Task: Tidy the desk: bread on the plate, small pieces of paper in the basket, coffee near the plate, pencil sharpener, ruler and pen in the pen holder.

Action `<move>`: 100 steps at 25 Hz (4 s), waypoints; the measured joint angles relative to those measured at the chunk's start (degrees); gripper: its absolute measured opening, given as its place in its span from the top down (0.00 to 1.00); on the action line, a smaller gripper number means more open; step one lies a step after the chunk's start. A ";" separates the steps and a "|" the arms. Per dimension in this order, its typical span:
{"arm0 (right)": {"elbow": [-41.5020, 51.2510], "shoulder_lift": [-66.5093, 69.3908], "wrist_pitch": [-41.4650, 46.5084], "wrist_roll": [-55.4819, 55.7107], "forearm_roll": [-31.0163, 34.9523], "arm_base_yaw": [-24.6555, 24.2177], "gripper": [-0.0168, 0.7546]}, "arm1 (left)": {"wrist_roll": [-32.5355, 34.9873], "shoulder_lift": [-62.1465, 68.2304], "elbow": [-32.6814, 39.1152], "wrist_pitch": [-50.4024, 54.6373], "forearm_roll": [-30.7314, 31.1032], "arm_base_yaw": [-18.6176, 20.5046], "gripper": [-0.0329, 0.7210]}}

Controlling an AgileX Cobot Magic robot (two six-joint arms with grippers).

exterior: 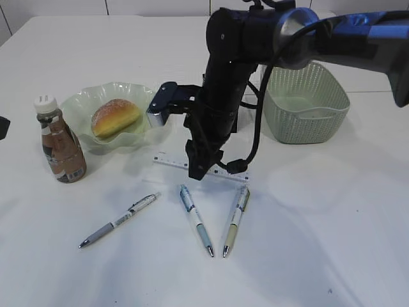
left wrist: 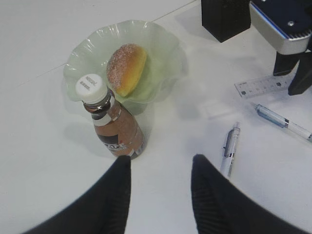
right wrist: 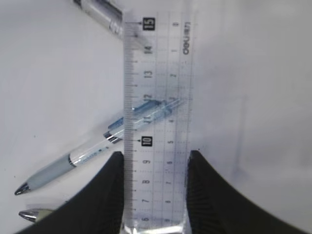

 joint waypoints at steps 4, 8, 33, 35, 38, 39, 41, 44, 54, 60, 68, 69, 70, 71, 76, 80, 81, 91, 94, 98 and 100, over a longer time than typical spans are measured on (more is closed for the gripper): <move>-2.56 0.00 0.22 1.36 0.82 0.00 0.58 | 0.00 0.00 0.00 0.00 0.00 0.00 0.58; -3.63 0.00 0.23 6.30 1.18 0.00 0.58 | 0.00 0.00 0.00 0.00 0.00 0.00 0.58; -10.96 0.16 1.28 30.06 -3.29 0.00 0.58 | 0.00 0.00 0.00 -0.10 0.00 0.00 0.58; -13.11 0.16 1.50 30.76 -3.43 0.00 0.58 | 0.00 0.00 0.00 -0.10 0.00 0.00 0.58; -14.97 0.16 1.62 32.17 -3.51 0.00 0.58 | 0.00 0.00 0.00 -0.10 0.00 0.00 0.58; -14.97 0.16 1.62 32.17 -3.51 0.00 0.58 | 0.00 0.00 0.00 -0.10 0.00 0.00 0.58; -16.64 0.16 1.75 34.90 -3.70 0.00 0.58 | 0.00 0.00 0.00 -0.43 0.00 0.00 0.59; -16.98 0.16 -0.22 40.01 -4.75 -0.69 0.58 | 0.00 0.00 0.00 -0.95 0.00 0.00 0.59; -16.98 0.16 -7.81 50.57 -5.38 -5.09 0.58 | 0.00 0.00 0.00 -1.12 0.00 0.00 0.59; -16.98 0.16 -14.60 51.26 -5.98 -6.56 0.58 | 0.00 0.00 0.00 -2.77 0.00 0.00 0.59; -16.98 0.22 -27.06 51.26 -9.64 -6.56 0.58 | 0.00 0.00 0.00 -4.38 0.10 0.00 0.59; -16.98 0.22 -27.06 51.26 -9.64 -6.56 0.58 | 0.00 0.00 0.00 -4.48 0.10 0.00 0.59; -16.98 0.22 -29.97 51.26 -11.58 -6.56 0.58 | 0.00 0.00 0.00 -4.48 0.10 0.00 0.59; -16.98 0.22 -31.36 51.30 -12.54 -6.56 0.58 | 0.00 0.00 0.00 -4.71 0.10 0.00 0.59; -16.98 0.76 -38.80 51.30 -15.68 -6.56 0.58 | 0.00 0.00 0.00 -6.12 0.10 0.00 0.59; -16.75 3.04 -42.53 51.30 -16.41 -6.94 0.58 | 0.00 0.00 0.00 -6.75 0.21 0.00 0.59; -16.09 3.65 -44.75 51.42 -16.53 -7.17 0.58 | 0.00 0.00 0.00 -6.99 0.21 0.00 0.59; -12.84 5.67 -54.61 53.21 -16.66 -9.04 0.58 | 0.00 0.00 0.00 -7.16 2.59 0.00 0.59; -10.74 5.67 -58.17 53.21 -16.66 -9.04 0.58 | 0.00 0.00 0.00 -7.28 2.68 0.00 0.59; -6.52 5.67 -65.04 53.64 -16.66 -9.04 0.58 | 0.00 0.00 0.00 -7.37 3.17 0.00 0.59; -5.34 5.67 -67.27 53.64 -16.66 -9.04 0.58 | 0.00 0.00 0.00 -7.37 3.76 0.00 0.59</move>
